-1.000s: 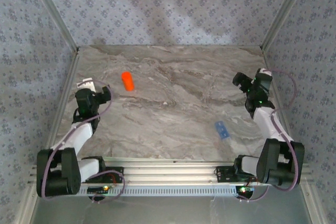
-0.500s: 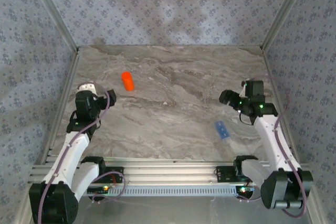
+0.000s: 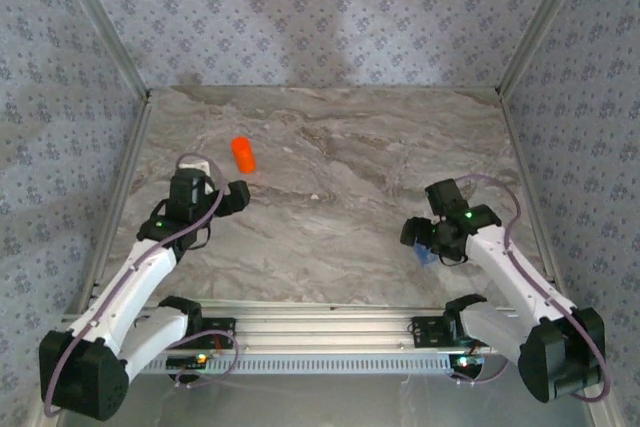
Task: Sort the pills into containers
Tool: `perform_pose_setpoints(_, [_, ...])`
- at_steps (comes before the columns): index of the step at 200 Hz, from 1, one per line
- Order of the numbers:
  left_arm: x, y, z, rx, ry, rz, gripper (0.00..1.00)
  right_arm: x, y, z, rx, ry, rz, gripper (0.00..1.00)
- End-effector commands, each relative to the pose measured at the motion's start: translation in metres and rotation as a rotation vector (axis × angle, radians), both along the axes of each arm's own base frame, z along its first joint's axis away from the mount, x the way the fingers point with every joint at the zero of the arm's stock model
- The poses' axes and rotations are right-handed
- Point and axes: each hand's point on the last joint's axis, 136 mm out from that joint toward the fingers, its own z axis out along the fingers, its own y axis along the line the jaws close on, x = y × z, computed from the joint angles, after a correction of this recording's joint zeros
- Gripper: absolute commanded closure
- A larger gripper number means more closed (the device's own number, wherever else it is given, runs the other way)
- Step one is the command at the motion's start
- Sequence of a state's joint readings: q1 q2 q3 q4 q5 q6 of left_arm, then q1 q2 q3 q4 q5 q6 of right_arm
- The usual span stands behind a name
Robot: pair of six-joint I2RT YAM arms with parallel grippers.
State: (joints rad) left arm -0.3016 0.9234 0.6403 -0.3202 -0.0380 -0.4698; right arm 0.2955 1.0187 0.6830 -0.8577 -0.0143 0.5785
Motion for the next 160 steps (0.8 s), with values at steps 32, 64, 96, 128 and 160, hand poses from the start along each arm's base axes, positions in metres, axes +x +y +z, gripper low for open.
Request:
perform_pose_setpoints(32, [0.001,-0.028,0.005,-0.005,0.035,-0.067,0.02,-0.011,-0.009,-0.027,-0.023,0.072,-0.093,0.09])
perform_pose_setpoints(64, [0.004,-0.035,0.003,0.02,0.044,-0.101,0.02,-0.009,-0.003,-0.041,0.01,0.093,-0.092,0.09])
perform_pose_setpoints(96, [0.004,-0.037,-0.002,0.033,0.053,-0.114,0.02,0.002,0.006,-0.044,0.038,0.074,-0.081,0.11])
perform_pose_setpoints(128, [0.005,-0.038,-0.004,0.023,0.055,-0.108,0.01,0.008,0.015,-0.04,0.049,0.062,-0.063,0.17])
perform_pose_setpoints(160, [0.006,-0.04,-0.004,0.019,0.053,-0.112,0.01,0.005,0.01,-0.047,-0.016,0.089,-0.069,0.22])
